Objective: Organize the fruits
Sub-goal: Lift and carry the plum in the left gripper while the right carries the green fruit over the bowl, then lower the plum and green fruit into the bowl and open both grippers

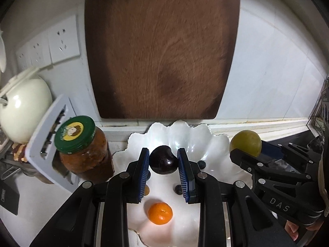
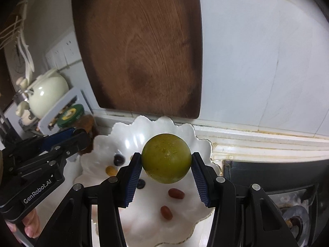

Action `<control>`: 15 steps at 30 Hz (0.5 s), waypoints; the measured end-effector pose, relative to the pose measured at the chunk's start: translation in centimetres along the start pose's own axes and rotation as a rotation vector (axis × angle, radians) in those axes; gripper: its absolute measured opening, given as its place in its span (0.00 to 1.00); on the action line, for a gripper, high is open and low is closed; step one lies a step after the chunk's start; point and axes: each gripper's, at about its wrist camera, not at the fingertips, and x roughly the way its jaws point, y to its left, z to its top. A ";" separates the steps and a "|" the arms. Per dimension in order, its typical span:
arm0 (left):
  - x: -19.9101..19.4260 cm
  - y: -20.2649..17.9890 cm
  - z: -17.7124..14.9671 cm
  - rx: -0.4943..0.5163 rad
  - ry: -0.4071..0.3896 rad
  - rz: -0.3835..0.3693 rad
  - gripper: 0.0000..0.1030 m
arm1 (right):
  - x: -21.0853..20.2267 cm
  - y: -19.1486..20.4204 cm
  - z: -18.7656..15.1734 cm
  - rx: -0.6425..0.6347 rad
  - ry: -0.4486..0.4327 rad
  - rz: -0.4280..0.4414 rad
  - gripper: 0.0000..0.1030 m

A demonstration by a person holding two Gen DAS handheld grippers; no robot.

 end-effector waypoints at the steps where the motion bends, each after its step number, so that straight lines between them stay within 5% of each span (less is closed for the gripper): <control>1: 0.5 0.1 0.1 0.001 0.013 0.000 0.27 | 0.4 -0.1 0.0 0.000 0.009 -0.002 0.49; 15: 7.3 0.5 -1.3 0.005 0.192 0.012 0.28 | 6.2 -1.0 -0.8 -0.002 0.175 -0.004 0.49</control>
